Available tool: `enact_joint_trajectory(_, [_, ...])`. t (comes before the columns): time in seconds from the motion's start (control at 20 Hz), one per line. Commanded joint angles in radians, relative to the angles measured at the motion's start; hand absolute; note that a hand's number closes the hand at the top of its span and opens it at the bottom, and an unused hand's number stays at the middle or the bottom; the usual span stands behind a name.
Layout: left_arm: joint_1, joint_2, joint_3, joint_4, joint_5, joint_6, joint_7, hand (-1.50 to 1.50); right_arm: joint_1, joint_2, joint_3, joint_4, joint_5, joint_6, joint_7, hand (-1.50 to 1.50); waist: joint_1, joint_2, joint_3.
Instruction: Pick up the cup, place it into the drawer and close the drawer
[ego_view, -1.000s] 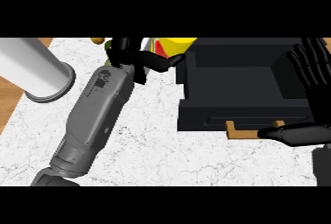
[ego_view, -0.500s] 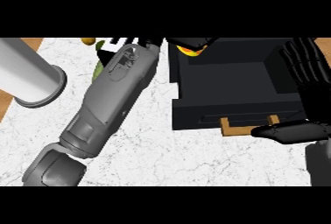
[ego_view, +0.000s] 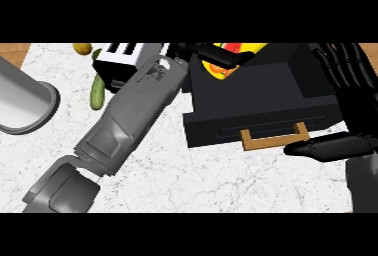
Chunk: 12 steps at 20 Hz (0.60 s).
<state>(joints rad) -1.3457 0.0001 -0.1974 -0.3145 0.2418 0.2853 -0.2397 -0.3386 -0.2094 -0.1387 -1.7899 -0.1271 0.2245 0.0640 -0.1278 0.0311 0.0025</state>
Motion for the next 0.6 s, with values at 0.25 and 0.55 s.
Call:
enact_joint_trajectory(0.25, [0.066, 0.000, -0.153, 0.027, 0.044, -0.034, -0.006, -1.50, -0.061, -0.007, 0.032, 0.021, -0.012, 0.032, 0.015, -1.50, -0.076, 0.017, 0.000])
enact_joint_trajectory(0.55, [0.081, 0.000, -0.085, -0.035, 0.194, -0.035, -0.065, -1.50, -0.100, 0.038, 0.104, 0.030, -0.129, 0.124, 0.044, -1.50, -0.088, 0.021, -0.002])
